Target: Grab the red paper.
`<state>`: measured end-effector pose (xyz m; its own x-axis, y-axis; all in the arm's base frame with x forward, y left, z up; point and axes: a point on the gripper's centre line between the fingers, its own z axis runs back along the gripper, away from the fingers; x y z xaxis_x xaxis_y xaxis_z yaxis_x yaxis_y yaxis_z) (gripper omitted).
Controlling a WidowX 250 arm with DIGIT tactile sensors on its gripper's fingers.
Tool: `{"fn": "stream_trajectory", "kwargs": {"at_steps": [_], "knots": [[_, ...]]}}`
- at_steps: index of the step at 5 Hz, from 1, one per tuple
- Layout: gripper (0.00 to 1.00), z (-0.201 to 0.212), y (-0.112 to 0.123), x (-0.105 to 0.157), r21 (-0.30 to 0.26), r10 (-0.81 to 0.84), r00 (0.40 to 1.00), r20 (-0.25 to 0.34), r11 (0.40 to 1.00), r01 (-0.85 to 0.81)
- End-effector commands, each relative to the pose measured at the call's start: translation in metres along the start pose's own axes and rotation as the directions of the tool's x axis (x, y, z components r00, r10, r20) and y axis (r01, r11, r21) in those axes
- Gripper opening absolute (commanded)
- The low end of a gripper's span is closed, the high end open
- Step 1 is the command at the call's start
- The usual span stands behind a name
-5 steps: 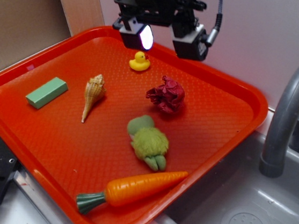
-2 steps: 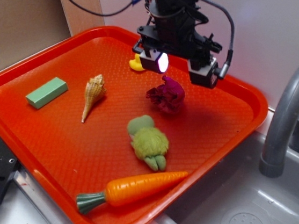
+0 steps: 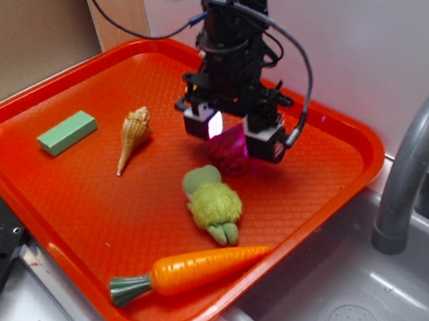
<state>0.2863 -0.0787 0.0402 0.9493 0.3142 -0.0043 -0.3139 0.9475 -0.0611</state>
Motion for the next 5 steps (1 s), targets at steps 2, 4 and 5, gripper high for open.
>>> {"fn": "stream_trajectory", "kwargs": {"at_steps": [2, 4, 5], "knots": [[0.00, 0.075, 0.005, 0.017, 0.033, -0.061, 0.987, 0.151, 0.998, 0.056], [0.00, 0.146, 0.036, 0.023, 0.064, -0.078, 0.978, 0.194, 0.996, 0.067], [0.00, 0.180, 0.069, 0.020, 0.054, -0.106, 0.972, 0.209, 0.994, 0.096]]}}
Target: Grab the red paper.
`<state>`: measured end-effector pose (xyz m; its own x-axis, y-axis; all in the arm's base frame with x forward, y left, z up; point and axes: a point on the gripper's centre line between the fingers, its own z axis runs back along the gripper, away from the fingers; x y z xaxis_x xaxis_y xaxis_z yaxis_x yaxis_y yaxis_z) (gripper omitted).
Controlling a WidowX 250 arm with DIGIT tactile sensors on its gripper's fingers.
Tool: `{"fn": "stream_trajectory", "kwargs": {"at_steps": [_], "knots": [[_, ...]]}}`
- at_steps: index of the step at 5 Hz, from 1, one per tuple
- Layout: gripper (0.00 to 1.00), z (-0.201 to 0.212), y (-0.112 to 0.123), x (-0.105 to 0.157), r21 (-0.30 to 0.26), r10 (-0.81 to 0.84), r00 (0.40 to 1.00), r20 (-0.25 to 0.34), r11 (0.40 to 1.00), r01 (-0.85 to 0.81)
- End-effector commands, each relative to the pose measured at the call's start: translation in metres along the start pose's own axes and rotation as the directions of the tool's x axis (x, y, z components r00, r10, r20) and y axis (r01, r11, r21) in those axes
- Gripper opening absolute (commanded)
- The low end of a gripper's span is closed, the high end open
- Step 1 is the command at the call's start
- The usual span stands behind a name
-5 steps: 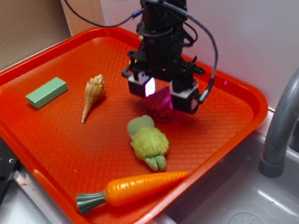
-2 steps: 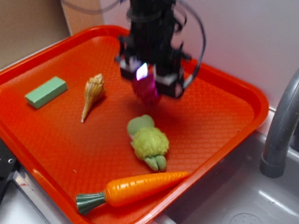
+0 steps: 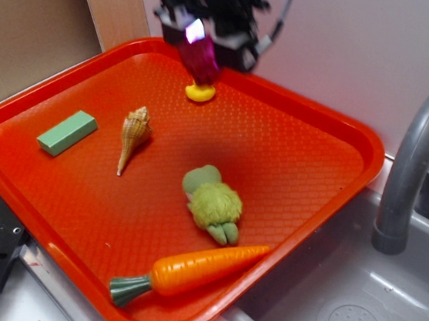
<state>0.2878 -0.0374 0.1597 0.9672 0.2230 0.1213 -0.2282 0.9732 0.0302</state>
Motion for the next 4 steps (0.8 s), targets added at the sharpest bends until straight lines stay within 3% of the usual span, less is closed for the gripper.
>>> {"fn": "stream_trajectory", "kwargs": {"at_steps": [1, 3, 4], "knots": [[0.00, 0.074, 0.067, 0.008, -0.061, -0.033, 0.995, 0.098, 0.997, 0.039], [0.00, 0.091, 0.066, -0.011, -0.095, -0.136, 0.979, 0.153, 0.984, 0.152], [0.00, 0.090, 0.061, -0.012, -0.118, -0.206, 0.969, 0.136, 0.968, 0.222]]}}
